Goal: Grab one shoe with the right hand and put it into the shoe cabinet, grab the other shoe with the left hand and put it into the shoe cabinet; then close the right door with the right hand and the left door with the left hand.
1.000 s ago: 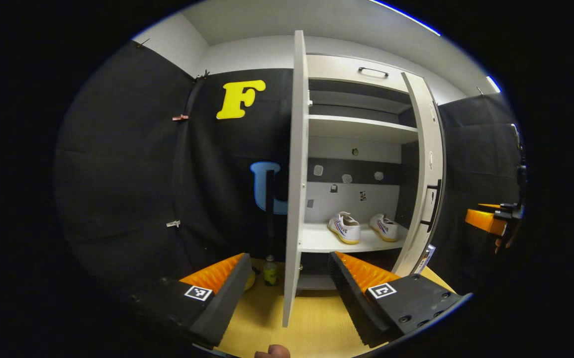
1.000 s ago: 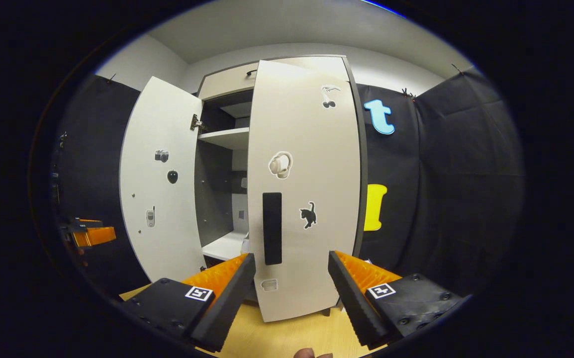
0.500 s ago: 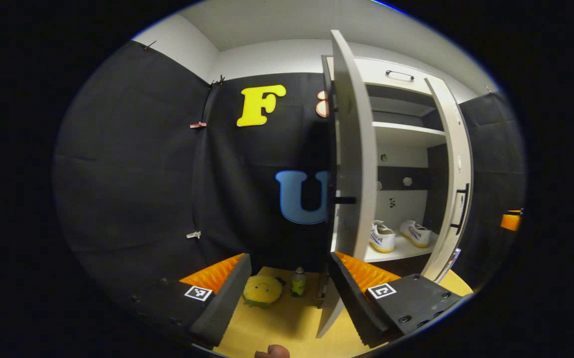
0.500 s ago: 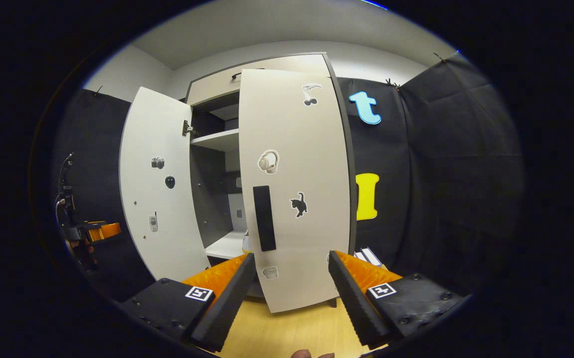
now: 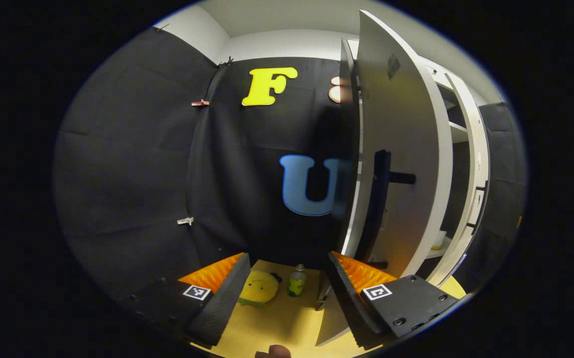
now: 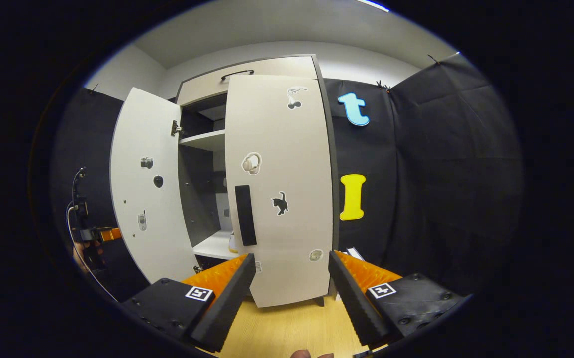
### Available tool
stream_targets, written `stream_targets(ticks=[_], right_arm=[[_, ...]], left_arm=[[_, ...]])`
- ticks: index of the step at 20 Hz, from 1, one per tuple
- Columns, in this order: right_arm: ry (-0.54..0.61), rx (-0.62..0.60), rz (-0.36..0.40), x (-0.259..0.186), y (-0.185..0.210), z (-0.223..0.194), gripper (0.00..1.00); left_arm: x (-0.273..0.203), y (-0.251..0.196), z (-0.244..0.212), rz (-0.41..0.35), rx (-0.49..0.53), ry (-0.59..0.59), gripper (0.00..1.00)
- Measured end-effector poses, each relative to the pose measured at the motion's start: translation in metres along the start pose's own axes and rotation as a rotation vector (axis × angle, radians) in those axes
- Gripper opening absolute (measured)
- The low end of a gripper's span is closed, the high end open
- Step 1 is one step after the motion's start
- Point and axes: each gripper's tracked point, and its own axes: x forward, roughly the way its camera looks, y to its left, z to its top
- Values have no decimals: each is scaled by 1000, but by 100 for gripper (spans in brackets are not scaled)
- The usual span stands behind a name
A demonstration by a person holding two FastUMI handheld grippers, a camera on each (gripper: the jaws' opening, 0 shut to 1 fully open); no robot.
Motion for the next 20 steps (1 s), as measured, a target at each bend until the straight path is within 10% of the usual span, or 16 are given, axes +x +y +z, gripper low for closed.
stream_targets(ticks=[20], right_arm=[[-4, 14, 42, -15, -13, 4, 98]], left_arm=[[-25, -114, 2, -60, 79, -76, 92]])
